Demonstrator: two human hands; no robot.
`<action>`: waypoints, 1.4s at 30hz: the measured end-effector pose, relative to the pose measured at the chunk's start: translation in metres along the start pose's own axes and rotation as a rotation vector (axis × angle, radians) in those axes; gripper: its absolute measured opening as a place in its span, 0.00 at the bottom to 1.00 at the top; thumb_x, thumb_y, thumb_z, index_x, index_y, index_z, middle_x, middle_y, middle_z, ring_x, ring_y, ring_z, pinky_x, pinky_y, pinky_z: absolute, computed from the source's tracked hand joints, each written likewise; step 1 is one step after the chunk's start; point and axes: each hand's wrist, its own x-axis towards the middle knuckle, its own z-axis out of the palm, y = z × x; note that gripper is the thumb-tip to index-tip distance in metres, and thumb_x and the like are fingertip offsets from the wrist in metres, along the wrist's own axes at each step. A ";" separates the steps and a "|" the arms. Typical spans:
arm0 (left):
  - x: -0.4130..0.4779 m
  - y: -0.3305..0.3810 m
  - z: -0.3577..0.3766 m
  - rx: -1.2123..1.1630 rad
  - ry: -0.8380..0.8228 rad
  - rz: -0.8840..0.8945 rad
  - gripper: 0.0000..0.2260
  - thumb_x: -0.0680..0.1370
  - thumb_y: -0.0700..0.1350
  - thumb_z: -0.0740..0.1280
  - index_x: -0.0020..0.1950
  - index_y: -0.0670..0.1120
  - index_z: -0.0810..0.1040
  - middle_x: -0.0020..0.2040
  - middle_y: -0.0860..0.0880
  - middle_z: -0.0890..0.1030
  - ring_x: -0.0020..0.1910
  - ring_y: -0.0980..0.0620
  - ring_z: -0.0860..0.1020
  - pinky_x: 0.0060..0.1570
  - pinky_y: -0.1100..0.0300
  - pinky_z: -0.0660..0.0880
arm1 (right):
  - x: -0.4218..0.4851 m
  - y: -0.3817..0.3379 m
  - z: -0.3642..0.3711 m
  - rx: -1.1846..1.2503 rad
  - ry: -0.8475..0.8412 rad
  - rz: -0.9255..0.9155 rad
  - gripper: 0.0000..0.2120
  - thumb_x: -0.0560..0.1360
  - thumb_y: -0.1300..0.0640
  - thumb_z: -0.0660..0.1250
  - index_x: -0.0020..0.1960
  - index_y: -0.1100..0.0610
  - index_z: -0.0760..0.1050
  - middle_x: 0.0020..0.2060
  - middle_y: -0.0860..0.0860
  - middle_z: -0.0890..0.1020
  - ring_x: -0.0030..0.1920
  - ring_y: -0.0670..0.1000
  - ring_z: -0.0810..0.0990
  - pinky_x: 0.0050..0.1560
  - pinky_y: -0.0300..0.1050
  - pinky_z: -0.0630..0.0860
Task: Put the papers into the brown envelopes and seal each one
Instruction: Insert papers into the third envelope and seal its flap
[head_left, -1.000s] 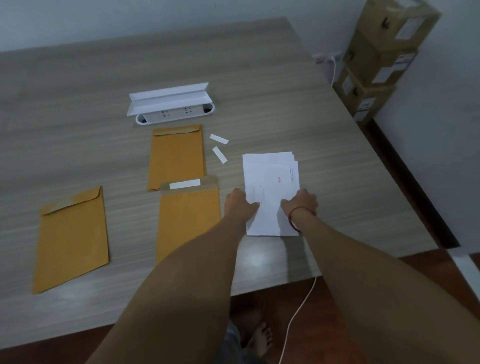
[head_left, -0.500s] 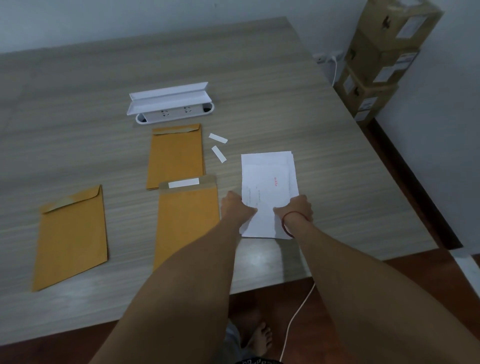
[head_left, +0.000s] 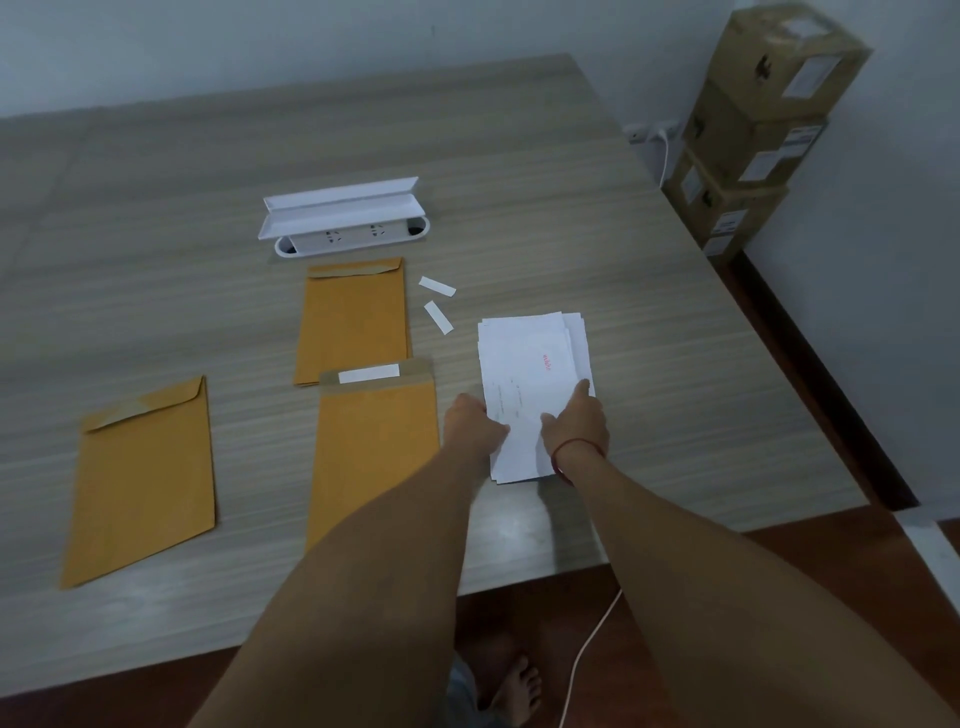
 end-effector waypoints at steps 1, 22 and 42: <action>0.001 0.000 0.000 -0.019 0.003 -0.007 0.04 0.72 0.35 0.71 0.40 0.40 0.77 0.38 0.51 0.78 0.39 0.51 0.76 0.39 0.62 0.74 | -0.001 0.000 0.000 0.003 0.000 -0.007 0.28 0.77 0.57 0.67 0.73 0.61 0.60 0.65 0.59 0.74 0.64 0.60 0.74 0.63 0.53 0.73; 0.010 -0.001 0.000 -0.118 -0.057 0.000 0.11 0.78 0.43 0.65 0.58 0.41 0.74 0.54 0.47 0.80 0.51 0.48 0.79 0.44 0.59 0.77 | -0.009 -0.010 -0.004 0.153 0.070 0.076 0.16 0.79 0.60 0.63 0.66 0.60 0.69 0.62 0.57 0.78 0.62 0.59 0.77 0.62 0.51 0.71; 0.008 0.015 -0.020 -0.361 -0.128 -0.019 0.13 0.80 0.42 0.62 0.64 0.41 0.74 0.59 0.44 0.80 0.56 0.43 0.78 0.54 0.53 0.75 | -0.015 -0.028 -0.009 0.558 -0.070 0.223 0.22 0.73 0.52 0.69 0.64 0.59 0.69 0.59 0.55 0.78 0.58 0.58 0.78 0.60 0.51 0.75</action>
